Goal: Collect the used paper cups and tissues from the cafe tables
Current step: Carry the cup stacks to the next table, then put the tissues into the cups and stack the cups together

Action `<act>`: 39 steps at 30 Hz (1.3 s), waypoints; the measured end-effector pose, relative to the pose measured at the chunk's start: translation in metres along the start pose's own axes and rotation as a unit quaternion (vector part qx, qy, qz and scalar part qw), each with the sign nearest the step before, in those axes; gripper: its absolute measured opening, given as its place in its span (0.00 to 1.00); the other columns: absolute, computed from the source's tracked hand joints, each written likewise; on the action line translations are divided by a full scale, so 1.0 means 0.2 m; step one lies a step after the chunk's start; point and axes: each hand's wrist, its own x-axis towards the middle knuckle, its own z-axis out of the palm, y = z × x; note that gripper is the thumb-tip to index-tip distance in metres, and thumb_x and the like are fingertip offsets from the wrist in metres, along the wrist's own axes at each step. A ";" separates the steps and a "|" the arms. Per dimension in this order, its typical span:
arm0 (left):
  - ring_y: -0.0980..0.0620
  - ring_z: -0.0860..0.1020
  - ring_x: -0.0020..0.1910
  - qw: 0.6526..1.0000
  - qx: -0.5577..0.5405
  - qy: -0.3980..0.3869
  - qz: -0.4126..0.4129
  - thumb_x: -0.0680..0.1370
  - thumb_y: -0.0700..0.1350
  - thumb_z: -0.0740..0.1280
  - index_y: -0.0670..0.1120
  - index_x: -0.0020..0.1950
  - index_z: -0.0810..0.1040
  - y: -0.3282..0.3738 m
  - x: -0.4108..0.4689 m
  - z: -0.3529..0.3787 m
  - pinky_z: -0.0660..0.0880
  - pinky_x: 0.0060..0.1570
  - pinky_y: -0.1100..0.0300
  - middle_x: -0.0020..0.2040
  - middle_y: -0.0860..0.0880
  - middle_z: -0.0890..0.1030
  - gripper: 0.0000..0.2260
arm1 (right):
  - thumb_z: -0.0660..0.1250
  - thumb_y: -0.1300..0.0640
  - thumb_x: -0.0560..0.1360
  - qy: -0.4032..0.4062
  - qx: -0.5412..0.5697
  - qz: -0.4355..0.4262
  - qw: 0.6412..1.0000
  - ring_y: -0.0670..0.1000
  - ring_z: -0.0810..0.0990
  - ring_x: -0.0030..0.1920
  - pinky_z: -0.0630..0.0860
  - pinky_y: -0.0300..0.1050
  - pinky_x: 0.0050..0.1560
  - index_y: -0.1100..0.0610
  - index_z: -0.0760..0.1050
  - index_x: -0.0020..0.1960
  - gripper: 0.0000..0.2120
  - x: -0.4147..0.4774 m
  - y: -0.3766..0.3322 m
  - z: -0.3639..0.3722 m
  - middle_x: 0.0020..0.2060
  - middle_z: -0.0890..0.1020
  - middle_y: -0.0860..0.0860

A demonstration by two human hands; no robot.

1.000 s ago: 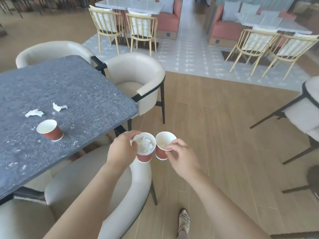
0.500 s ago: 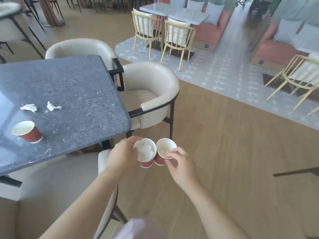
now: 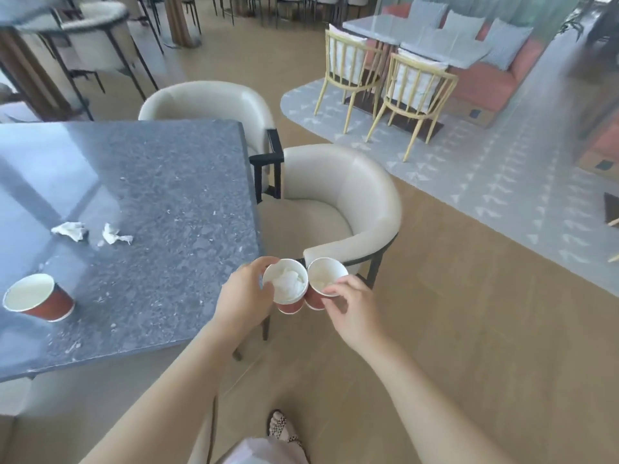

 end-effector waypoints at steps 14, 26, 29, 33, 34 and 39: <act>0.48 0.75 0.52 0.963 0.028 0.147 -0.223 0.73 0.39 0.61 0.58 0.63 0.71 -0.49 0.44 -0.38 0.69 0.47 0.58 0.57 0.51 0.76 0.21 | 0.67 0.57 0.73 -0.225 0.012 -0.190 0.956 0.49 0.77 0.46 0.74 0.43 0.47 0.53 0.81 0.47 0.06 0.98 -0.36 0.59 0.46 0.77 0.47; 0.50 0.74 0.57 0.888 0.014 0.249 -0.386 0.75 0.41 0.61 0.56 0.63 0.71 -0.73 0.68 -0.41 0.71 0.55 0.55 0.57 0.51 0.76 0.18 | 0.64 0.56 0.75 -0.399 -0.029 -0.329 0.855 0.50 0.77 0.49 0.69 0.38 0.46 0.53 0.80 0.50 0.08 1.59 -0.60 1.13 0.50 0.76 0.48; 0.50 0.74 0.58 0.863 -0.011 0.276 -0.423 0.76 0.40 0.60 0.55 0.64 0.71 -0.76 0.73 -0.43 0.70 0.55 0.56 0.58 0.51 0.75 0.18 | 0.62 0.56 0.76 -0.426 -0.040 -0.366 0.826 0.48 0.76 0.51 0.69 0.36 0.46 0.53 0.80 0.52 0.09 1.67 -0.64 1.23 0.52 0.75 0.46; 0.49 0.73 0.59 0.847 -0.028 0.263 -0.460 0.75 0.39 0.59 0.54 0.66 0.69 -0.80 0.76 -0.45 0.69 0.56 0.57 0.61 0.49 0.74 0.20 | 0.62 0.57 0.76 -0.453 -0.035 -0.375 0.808 0.48 0.75 0.55 0.69 0.36 0.51 0.54 0.80 0.52 0.09 1.73 -0.65 1.34 0.54 0.76 0.46; 0.50 0.73 0.60 0.847 -0.029 0.257 -0.464 0.75 0.39 0.59 0.53 0.66 0.68 -0.81 0.76 -0.46 0.69 0.57 0.58 0.61 0.49 0.73 0.20 | 0.62 0.57 0.76 -0.461 -0.039 -0.376 0.803 0.47 0.75 0.56 0.69 0.36 0.54 0.54 0.80 0.52 0.09 1.73 -0.66 1.36 0.55 0.76 0.46; 0.49 0.74 0.58 0.852 -0.006 0.229 -0.470 0.76 0.44 0.61 0.53 0.67 0.66 -0.88 0.74 -0.50 0.71 0.56 0.55 0.61 0.50 0.73 0.19 | 0.66 0.53 0.73 -0.463 -0.041 -0.380 0.800 0.47 0.73 0.58 0.67 0.35 0.55 0.52 0.80 0.52 0.09 1.74 -0.69 1.41 0.58 0.76 0.45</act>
